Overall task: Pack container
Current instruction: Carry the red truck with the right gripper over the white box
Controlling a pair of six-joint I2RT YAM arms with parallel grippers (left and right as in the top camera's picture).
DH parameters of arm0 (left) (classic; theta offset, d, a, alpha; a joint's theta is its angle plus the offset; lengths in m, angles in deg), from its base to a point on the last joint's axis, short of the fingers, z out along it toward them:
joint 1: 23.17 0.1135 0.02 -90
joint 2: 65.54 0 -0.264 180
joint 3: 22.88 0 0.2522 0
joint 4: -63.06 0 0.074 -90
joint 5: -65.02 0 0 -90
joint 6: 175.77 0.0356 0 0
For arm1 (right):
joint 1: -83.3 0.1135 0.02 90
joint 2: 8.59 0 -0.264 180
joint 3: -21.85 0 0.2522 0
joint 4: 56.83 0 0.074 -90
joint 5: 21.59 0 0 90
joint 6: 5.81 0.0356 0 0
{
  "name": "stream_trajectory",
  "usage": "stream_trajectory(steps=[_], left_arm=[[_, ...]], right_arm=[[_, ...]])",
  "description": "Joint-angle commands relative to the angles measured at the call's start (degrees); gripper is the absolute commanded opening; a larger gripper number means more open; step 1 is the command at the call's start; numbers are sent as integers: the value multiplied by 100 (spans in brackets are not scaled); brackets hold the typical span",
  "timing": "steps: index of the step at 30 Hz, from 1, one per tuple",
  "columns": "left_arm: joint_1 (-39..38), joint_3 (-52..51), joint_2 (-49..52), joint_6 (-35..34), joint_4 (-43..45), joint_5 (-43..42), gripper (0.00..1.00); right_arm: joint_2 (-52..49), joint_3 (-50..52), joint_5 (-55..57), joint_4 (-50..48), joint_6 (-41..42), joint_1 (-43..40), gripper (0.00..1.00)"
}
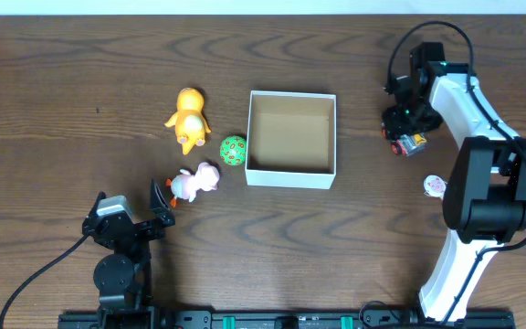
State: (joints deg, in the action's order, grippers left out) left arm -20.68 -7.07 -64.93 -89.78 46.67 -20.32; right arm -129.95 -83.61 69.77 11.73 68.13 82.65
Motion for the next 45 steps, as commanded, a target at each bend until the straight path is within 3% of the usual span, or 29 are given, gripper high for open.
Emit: stream_trajectory(steps=[1, 16, 23, 37, 45], left_arm=[[-9, -177, -26, 76, -107, 24, 98], [-9, -177, -26, 76, -107, 24, 98], [-9, -177, -26, 76, -107, 24, 98], [-9, -177, -26, 76, -107, 24, 98], [-9, -177, -26, 76, -107, 24, 98]], right_arm=[[391, -328, 103, 76, 168, 256, 41], [1698, -529, 98, 199, 1180, 1528, 30], [2267, -529, 96, -157, 2118, 2175, 36], [2009, -527, 428, -754, 4299, 3176, 34], [1759, -525, 584, -758, 4625, 3294, 36]])
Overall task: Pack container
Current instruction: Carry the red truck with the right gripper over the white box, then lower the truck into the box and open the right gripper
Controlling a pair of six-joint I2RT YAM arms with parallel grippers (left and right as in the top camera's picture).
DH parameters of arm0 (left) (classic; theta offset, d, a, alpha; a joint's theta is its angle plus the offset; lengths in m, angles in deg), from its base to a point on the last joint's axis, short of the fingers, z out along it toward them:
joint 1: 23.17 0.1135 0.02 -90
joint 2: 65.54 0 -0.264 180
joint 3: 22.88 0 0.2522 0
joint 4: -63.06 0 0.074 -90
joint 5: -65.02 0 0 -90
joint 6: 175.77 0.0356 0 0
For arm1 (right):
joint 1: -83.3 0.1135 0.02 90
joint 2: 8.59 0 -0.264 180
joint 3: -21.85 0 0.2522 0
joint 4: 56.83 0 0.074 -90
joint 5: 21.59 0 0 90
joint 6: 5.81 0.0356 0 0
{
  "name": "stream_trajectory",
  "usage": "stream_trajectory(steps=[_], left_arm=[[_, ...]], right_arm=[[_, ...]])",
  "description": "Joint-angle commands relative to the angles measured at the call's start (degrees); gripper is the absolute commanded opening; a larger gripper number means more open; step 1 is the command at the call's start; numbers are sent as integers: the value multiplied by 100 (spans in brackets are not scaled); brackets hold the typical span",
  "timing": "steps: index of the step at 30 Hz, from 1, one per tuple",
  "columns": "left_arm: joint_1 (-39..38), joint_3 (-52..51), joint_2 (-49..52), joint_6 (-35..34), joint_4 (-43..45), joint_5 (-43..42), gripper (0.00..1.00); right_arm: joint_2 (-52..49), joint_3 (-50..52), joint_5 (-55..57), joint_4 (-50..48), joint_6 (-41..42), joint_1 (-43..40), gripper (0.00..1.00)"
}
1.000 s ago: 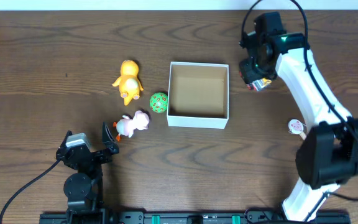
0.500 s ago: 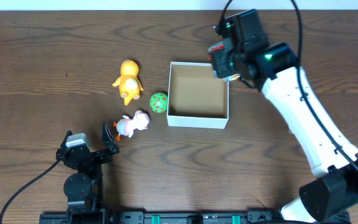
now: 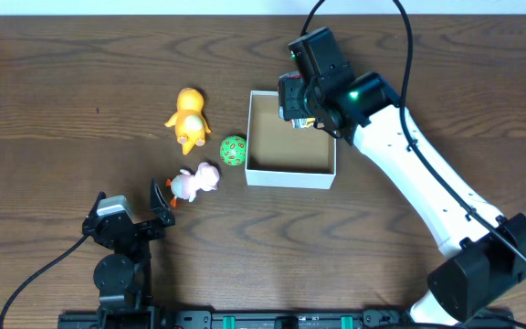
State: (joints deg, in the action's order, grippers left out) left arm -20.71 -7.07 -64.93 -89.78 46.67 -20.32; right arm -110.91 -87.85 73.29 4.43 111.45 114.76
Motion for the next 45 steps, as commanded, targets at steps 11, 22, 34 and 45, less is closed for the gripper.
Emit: stream_trajectory(steps=[11, 22, 34, 45], left_arm=[[-7, -177, -26, 76, -107, 24, 98], [-7, -177, -26, 76, -107, 24, 98], [-7, -177, -26, 76, -107, 24, 98], [-7, -177, -26, 76, -107, 24, 98]], right_arm=[[-841, -101, 444, 219, 391, 85, 36], [-1252, -101, 848, 505, 848, 70, 38], [-1390, -98, 1165, 581, 1058, 66, 37], [-1663, -90, 1167, 601, 1191, 63, 36]])
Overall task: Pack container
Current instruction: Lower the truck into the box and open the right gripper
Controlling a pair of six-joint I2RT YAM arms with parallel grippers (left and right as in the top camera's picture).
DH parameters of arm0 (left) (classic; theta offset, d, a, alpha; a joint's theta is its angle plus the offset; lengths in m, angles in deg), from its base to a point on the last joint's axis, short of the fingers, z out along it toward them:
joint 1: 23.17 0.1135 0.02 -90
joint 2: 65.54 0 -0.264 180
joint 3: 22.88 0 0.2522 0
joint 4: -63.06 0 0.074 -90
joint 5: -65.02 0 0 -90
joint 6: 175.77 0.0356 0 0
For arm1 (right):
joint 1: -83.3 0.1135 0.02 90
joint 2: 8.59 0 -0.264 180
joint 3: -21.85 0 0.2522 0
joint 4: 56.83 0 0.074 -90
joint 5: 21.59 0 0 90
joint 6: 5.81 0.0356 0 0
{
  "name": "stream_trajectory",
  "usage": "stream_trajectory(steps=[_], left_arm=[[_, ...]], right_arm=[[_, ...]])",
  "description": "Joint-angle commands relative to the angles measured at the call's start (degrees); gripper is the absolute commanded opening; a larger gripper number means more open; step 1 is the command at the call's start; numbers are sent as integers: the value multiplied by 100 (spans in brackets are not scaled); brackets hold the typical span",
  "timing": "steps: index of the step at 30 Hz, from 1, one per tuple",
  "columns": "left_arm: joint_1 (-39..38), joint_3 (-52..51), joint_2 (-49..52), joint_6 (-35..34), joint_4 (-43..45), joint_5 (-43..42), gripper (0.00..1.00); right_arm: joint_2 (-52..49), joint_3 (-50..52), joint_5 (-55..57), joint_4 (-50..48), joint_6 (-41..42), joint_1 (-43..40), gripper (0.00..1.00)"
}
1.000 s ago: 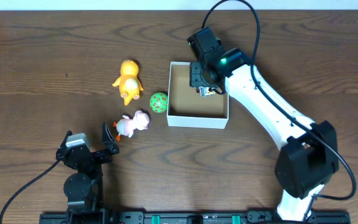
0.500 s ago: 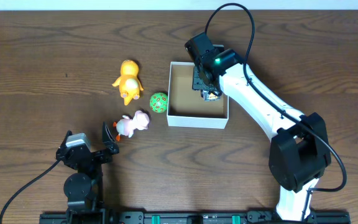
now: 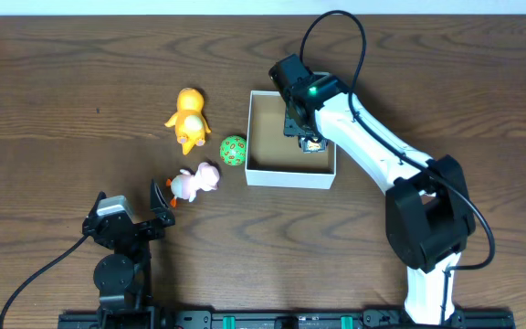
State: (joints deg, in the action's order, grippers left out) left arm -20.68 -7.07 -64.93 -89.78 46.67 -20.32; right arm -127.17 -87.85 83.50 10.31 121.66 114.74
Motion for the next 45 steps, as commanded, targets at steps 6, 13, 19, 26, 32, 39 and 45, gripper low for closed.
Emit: stream_trajectory(steps=[6, 13, 19, 26, 32, 39, 45], left_arm=[[-9, -177, -26, 76, -107, 24, 98], [-9, -177, -26, 76, -107, 24, 98], [-9, -177, -26, 76, -107, 24, 98], [-9, -177, -26, 76, -107, 24, 98], [-9, -177, -26, 76, -107, 24, 98], [-9, -177, -26, 76, -107, 24, 98], [-9, -177, -26, 76, -107, 24, 98]], right_arm=[[-37, -90, 164, 31, 168, 61, 39], [-37, -90, 160, 44, 166, 61, 62], [-37, -90, 162, 55, 96, 61, 81], [-35, -92, 168, 28, 46, 59, 82], [-17, -192, 166, -4, -201, 55, 82], [-11, -199, 168, 15, -243, 44, 79], [-4, -216, 212, -153, -717, 11, 78]])
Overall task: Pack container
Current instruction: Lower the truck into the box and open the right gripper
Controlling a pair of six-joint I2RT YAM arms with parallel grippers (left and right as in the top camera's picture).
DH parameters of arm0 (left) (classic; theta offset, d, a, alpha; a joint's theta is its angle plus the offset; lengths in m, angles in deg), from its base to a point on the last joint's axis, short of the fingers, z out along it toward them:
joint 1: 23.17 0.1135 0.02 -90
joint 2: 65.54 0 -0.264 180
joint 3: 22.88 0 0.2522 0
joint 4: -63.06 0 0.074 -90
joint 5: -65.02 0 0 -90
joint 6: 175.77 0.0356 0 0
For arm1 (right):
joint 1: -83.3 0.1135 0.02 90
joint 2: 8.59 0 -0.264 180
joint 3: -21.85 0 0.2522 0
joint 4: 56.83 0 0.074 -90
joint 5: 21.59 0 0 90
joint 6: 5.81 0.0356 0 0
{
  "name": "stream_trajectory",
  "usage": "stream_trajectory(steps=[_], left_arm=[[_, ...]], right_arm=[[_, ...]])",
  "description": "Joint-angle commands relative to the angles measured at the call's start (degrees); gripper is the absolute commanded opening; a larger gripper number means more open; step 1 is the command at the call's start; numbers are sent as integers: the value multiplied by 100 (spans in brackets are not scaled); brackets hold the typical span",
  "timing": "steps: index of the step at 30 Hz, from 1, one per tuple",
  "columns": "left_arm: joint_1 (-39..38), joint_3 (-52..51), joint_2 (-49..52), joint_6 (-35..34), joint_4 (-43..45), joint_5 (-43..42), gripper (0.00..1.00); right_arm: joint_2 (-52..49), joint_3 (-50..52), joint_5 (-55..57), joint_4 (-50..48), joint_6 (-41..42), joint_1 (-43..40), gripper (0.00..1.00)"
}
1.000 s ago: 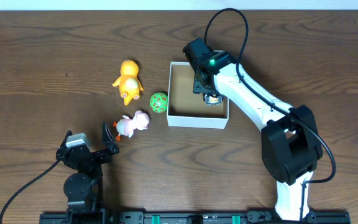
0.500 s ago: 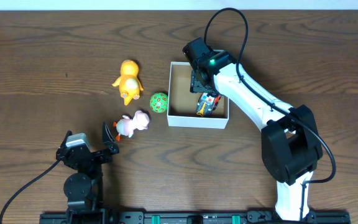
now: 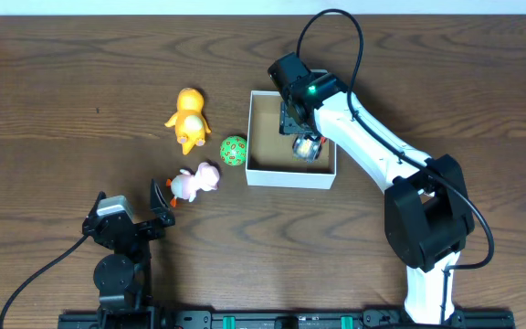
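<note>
A white cardboard box [image 3: 289, 175] with a brown floor stands open at the table's middle. In its right part lies a small grey, red and yellow toy [image 3: 308, 147]. My right gripper [image 3: 292, 125] hangs inside the box just behind that toy, jaws apart and off it. Left of the box sit a green patterned ball [image 3: 233, 149], an orange duck-like figure [image 3: 188, 118] and a pink pig toy [image 3: 195, 180]. My left gripper [image 3: 160, 206] rests open at the front left, just below the pig.
The right arm's white links [image 3: 386, 146] reach from the front right across the table to the box. The left arm's base [image 3: 117, 274] sits at the front edge. Dark wood table all around.
The small toy now lies on the box floor a little nearer the front wall, and the right gripper has opened and drawn back from it. The left arm has not moved.
My right gripper was at the far right of the table, around the small toy. Then it held the toy above the box's back edge. Then it was down inside the box with it. Now the toy lies free in the box.
</note>
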State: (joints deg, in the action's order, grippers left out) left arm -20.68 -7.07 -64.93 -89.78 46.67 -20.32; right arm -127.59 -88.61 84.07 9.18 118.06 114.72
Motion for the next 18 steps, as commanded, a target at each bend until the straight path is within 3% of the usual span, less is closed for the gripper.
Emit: stream_trajectory(steps=[1, 8, 12, 18], left_arm=[[-9, -177, -26, 76, -107, 24, 98], [-9, -177, -26, 76, -107, 24, 98], [-9, -177, -26, 76, -107, 24, 98], [-9, -177, -26, 76, -107, 24, 98]], right_arm=[[37, -170, 157, -39, -459, 13, 78], [39, -870, 131, 258, -1526, 17, 80], [39, -1436, -483, 804, -1996, 39, 79], [39, -1613, -1012, 1458, -2179, 59, 62]])
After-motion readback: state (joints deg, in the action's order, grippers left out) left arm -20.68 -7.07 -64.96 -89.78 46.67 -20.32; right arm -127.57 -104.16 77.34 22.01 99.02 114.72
